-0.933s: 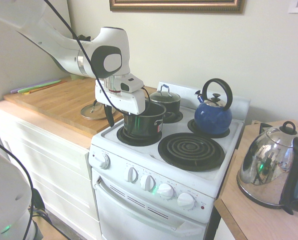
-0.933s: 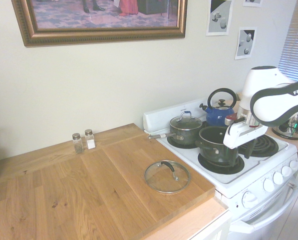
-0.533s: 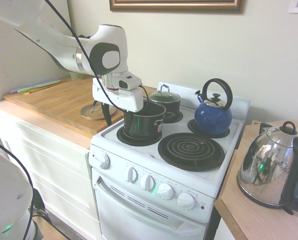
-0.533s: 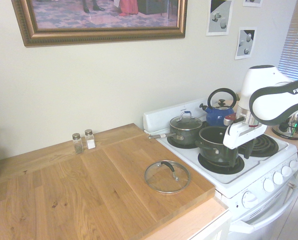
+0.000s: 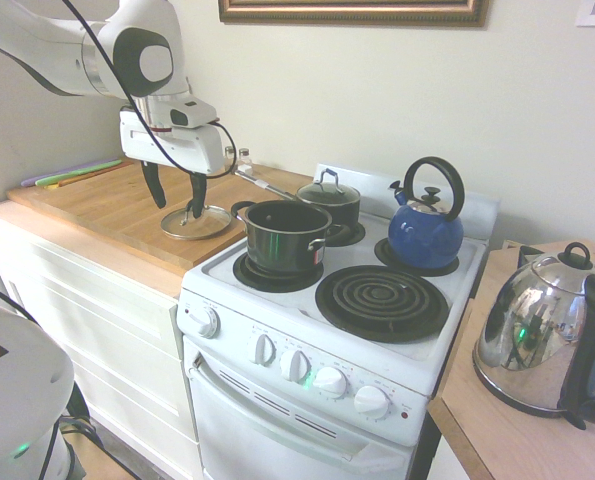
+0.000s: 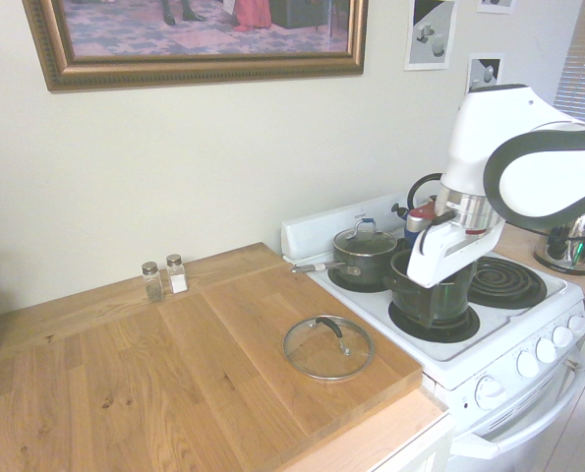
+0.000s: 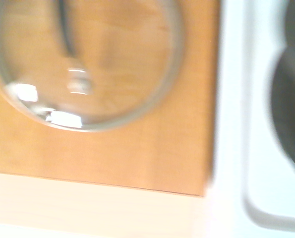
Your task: Cover the lid of the pot
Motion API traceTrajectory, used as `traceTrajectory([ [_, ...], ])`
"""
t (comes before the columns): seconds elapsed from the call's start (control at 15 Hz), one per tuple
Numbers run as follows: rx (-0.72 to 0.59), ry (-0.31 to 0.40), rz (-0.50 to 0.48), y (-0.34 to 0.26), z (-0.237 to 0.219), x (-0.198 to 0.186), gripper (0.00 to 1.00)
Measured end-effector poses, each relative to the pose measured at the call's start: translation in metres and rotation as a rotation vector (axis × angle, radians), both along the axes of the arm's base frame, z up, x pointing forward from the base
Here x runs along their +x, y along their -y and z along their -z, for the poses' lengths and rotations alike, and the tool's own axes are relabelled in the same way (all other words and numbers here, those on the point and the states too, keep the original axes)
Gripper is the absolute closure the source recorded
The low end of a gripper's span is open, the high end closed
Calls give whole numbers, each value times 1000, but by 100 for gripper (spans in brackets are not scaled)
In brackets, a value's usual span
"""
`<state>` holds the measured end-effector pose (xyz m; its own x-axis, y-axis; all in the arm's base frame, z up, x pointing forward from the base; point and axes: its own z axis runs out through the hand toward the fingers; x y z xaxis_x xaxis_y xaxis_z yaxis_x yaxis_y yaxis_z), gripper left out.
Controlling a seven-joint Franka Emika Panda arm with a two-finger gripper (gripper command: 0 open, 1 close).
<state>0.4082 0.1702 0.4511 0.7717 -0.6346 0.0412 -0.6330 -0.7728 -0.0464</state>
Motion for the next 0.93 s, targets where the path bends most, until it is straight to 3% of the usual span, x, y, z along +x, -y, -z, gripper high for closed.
traceTrajectory([
  [0.33, 22, -46, 34, -61, 17, 49, 0],
  [0.93, 16, -53, 63, -83, 64, 154, 0],
])
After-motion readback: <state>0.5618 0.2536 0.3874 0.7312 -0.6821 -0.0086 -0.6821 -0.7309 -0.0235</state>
